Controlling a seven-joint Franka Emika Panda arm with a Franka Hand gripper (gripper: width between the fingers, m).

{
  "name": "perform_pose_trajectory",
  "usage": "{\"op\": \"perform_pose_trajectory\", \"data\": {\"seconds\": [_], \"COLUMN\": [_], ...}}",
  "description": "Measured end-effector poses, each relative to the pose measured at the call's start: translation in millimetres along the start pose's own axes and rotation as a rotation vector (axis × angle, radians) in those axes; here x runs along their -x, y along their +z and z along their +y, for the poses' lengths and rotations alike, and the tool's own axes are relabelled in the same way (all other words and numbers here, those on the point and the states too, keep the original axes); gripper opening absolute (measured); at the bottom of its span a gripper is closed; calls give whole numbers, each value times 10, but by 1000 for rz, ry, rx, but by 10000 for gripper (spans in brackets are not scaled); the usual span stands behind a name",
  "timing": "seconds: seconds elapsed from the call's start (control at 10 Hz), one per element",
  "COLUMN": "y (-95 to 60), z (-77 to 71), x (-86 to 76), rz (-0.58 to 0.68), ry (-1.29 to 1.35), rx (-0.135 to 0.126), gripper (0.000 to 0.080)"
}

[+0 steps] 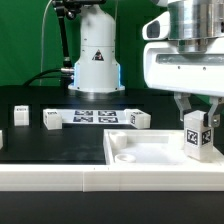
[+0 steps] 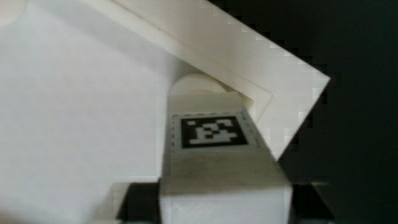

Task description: Assemble one leg

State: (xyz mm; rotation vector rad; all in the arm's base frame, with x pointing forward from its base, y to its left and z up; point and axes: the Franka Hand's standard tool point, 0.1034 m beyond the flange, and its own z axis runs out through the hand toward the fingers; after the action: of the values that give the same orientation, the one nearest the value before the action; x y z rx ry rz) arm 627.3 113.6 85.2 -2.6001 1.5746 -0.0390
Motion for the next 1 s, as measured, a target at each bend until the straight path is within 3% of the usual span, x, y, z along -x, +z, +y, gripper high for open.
{"op": "perform_pose_trajectory", "data": {"seconds": [0.5,0.6,0.7,0.8,1.0], "y": [4,7,16,18,21], "z": [6,2,0,1,-1], "x": [15,13,9,10,11], "rz": [-11,-9,-7,-7,-4], "ry": [181,143,111,68,-151], "rx": [4,0,-5,-5,-6], "gripper": [294,534,534,626,642]}}
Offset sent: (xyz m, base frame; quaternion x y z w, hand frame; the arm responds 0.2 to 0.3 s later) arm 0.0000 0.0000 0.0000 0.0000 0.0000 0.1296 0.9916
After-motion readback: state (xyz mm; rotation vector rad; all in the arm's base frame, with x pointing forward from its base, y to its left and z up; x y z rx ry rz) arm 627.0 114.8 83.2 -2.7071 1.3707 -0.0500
